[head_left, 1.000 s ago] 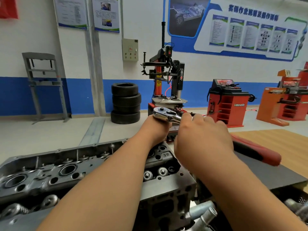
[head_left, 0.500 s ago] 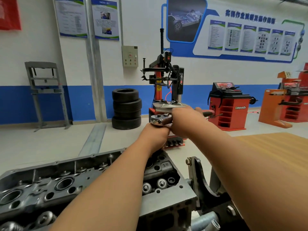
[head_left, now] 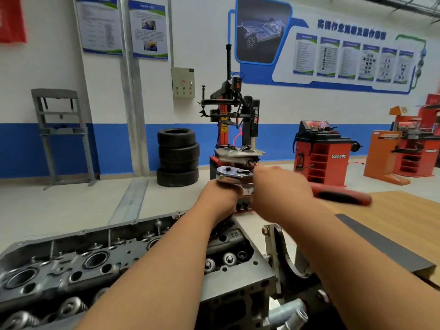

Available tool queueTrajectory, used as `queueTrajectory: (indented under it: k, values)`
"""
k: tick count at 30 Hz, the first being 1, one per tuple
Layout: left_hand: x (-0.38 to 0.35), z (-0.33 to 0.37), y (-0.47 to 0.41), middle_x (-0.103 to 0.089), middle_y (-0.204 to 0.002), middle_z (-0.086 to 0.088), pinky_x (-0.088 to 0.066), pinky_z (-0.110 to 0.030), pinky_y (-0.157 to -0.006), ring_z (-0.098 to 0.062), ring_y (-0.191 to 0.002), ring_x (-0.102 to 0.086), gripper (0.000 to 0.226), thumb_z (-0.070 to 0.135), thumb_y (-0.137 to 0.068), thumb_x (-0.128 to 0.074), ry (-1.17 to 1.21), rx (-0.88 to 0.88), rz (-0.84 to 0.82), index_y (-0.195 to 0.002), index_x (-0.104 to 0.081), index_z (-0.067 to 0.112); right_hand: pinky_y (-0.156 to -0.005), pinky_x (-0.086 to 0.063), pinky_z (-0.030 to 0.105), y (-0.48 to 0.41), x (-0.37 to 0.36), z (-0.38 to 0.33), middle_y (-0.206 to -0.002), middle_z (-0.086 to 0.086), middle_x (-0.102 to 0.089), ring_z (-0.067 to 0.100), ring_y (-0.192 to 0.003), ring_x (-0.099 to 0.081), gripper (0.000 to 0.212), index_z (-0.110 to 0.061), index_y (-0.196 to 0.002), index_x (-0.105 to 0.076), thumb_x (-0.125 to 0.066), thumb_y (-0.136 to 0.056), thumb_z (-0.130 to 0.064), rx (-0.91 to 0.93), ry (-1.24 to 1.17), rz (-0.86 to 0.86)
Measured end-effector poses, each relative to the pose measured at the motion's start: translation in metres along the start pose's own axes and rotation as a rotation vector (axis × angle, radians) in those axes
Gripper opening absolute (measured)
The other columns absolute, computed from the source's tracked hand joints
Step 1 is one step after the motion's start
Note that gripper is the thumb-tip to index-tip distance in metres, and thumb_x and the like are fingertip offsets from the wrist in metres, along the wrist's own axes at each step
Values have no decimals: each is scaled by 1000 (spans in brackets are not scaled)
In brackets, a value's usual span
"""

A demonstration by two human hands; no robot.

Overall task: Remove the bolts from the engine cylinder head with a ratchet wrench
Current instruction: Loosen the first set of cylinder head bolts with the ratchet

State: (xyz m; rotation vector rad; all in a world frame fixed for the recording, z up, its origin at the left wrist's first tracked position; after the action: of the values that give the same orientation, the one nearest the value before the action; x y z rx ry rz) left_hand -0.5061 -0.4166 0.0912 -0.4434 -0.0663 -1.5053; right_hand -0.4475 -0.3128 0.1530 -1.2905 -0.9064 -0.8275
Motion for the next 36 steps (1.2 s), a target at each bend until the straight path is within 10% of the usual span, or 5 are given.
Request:
queueTrajectory:
  k: [4, 13, 23, 27, 36]
  values:
    - [-1, -10, -6, -53, -48, 1, -43, -36, -63, -21, -55, -49, 27, 16, -77, -60, 73, 22, -78, -51, -65, 21, -95, -35, 44, -60, -29, -4, -108, 0, -55, 25, -106, -48, 23, -22, -110, -51, -54, -88, -20, 49, -121, -111]
    - [4, -2, -9, -51, -55, -6, -43, -37, -64, -26, -57, -47, 18, 10, -80, -48, -63, 8, -37, -67, -58, 13, -98, -33, 46, -76, -37, -14, -131, 6, -47, 28, -122, -39, 38, -16, -123, -45, -55, -89, -26, 53, -89, -108]
    - [-4, 21, -7, -52, -137, -13, -38, -30, -89, -28, -120, -50, 32, 13, -101, -34, -519, -160, -13, -129, -49, 8, -84, -31, 42, 55, 5, -35, -128, 16, -43, 32, -115, -42, 64, -4, -141, -21, -43, -90, -36, 70, 186, 154]
    - [-4, 17, -5, -65, -109, -16, -38, -27, -69, -30, -99, -61, 20, 5, -93, -42, -497, -129, 8, -96, -61, 9, -62, -30, 29, -7, 8, -1, -89, -1, -60, 18, -74, -52, 5, -22, -89, -47, -49, -86, -25, 41, -6, 174]
    - [3, -4, -7, -62, -55, 1, -53, -35, -69, -25, -70, -71, 12, 22, -84, -54, -39, 19, -73, -76, -60, 18, -47, -27, 21, -84, -25, -15, -60, -5, -50, 10, -57, -45, 33, -27, -58, -44, -62, -86, -22, 254, -278, -5]
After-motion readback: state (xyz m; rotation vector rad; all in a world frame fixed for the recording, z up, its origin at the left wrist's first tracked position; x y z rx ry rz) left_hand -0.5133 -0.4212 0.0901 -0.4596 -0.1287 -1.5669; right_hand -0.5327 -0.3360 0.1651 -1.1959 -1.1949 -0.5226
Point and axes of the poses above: each hand's wrist, its own y-axis away from the middle knuckle, its own x-axis out of the back of the hand, z = x × y, the point moved 9 cm from there along -y, towards the middle knuckle
